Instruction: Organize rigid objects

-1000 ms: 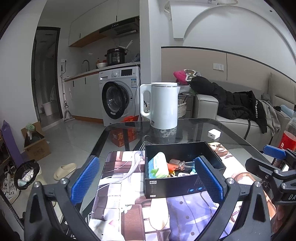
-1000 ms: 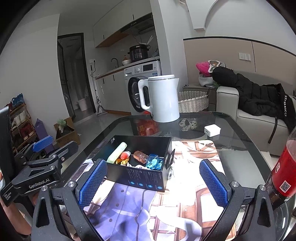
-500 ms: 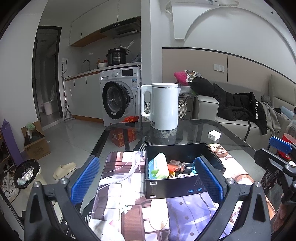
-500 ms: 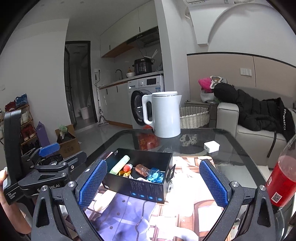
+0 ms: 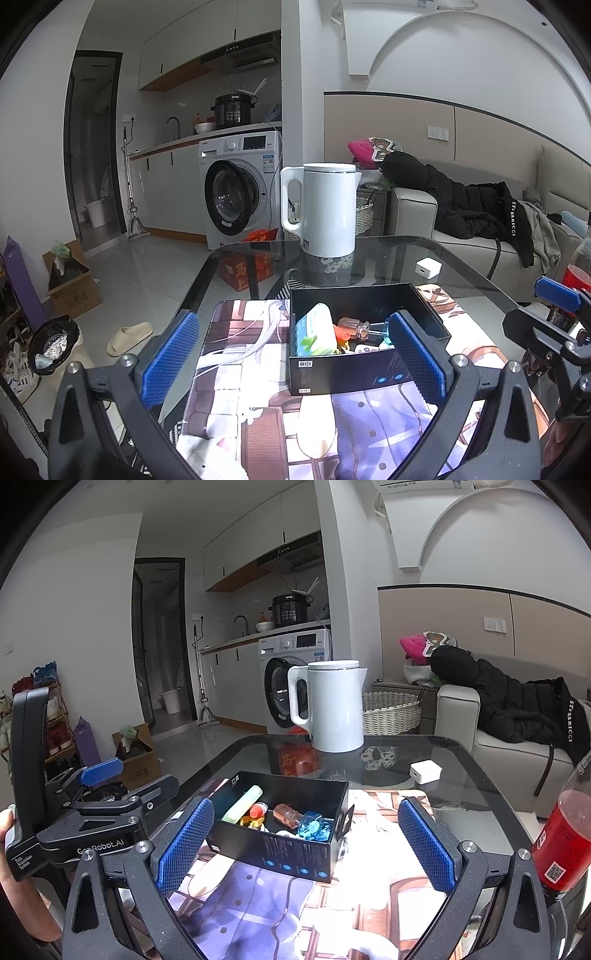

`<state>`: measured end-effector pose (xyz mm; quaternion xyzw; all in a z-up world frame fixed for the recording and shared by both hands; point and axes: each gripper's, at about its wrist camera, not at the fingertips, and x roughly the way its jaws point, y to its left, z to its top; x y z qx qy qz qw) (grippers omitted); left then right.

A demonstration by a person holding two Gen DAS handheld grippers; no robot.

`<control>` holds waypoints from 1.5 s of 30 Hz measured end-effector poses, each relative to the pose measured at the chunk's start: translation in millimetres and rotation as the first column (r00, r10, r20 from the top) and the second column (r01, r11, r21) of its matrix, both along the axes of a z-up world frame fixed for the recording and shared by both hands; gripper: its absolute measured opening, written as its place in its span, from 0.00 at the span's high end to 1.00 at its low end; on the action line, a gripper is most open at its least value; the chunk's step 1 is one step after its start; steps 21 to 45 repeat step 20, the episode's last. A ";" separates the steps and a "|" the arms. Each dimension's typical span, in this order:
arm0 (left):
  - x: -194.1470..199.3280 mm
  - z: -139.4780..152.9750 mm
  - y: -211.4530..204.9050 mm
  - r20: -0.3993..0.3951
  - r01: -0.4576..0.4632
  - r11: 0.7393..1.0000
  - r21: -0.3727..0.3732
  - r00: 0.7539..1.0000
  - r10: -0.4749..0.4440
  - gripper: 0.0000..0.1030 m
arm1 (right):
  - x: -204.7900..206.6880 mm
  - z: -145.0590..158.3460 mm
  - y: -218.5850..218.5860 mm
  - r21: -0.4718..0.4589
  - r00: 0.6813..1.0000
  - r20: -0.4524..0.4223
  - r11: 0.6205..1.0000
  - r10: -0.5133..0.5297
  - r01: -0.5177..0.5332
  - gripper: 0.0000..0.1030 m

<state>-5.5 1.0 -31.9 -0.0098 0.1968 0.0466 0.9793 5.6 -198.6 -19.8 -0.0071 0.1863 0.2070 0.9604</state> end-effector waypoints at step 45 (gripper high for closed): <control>1.6 1.4 2.3 -0.002 -0.004 1.000 -0.009 1.000 0.004 0.00 | -4.2 -1.3 6.8 -0.013 1.000 -0.003 1.000 0.025 -0.025 0.01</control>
